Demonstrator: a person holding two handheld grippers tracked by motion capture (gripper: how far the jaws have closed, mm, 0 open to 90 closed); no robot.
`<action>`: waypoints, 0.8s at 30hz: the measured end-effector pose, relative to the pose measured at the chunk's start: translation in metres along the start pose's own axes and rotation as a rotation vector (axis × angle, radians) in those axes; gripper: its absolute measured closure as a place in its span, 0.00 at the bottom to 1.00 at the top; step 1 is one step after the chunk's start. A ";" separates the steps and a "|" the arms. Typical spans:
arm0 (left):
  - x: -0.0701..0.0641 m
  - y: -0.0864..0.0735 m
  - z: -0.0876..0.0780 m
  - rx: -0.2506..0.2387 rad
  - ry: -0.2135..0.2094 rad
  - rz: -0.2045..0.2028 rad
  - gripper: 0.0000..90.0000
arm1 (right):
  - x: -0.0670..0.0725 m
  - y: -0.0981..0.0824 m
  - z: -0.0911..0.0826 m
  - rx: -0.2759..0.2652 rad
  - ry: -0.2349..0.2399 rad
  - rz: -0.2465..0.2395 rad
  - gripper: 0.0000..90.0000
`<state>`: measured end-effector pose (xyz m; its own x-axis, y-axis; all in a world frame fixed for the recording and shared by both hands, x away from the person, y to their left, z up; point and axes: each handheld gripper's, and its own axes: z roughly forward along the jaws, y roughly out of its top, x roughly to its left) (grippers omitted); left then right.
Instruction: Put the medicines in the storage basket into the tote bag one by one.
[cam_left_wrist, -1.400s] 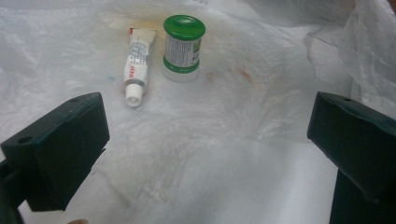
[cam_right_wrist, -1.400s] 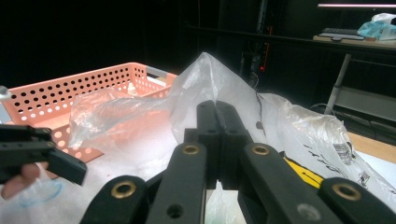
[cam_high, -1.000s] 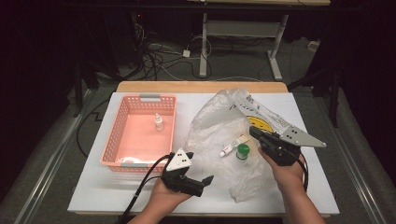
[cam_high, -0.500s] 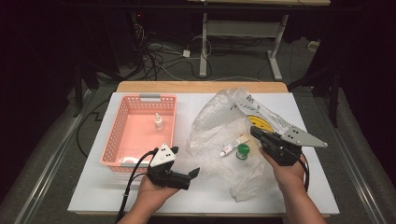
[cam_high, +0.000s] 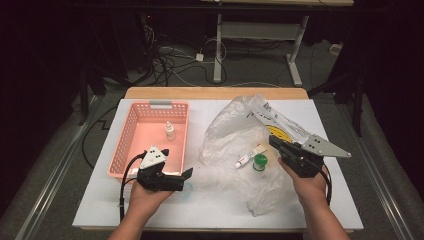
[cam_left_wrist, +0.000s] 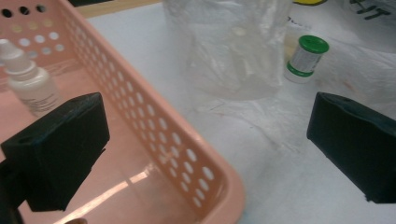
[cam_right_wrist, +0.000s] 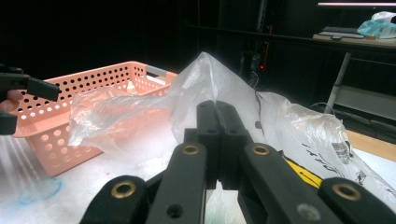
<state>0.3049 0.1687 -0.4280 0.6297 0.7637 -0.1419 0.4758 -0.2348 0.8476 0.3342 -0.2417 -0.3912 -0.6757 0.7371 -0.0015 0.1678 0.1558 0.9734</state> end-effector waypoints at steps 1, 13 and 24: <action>0.003 0.000 -0.001 0.002 0.005 -0.004 0.00 | 0.000 0.000 0.000 -0.001 0.000 0.002 1.00; 0.027 -0.005 -0.011 0.015 0.072 -0.040 0.00 | -0.001 0.000 -0.001 -0.001 -0.001 0.004 1.00; 0.029 0.000 -0.017 0.000 0.059 -0.063 0.00 | -0.001 0.000 -0.001 -0.006 -0.009 -0.005 1.00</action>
<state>0.3130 0.2005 -0.4233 0.5615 0.8109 -0.1648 0.5130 -0.1849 0.8382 0.3341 -0.2430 -0.3905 -0.6703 0.7421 -0.0078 0.1600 0.1549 0.9749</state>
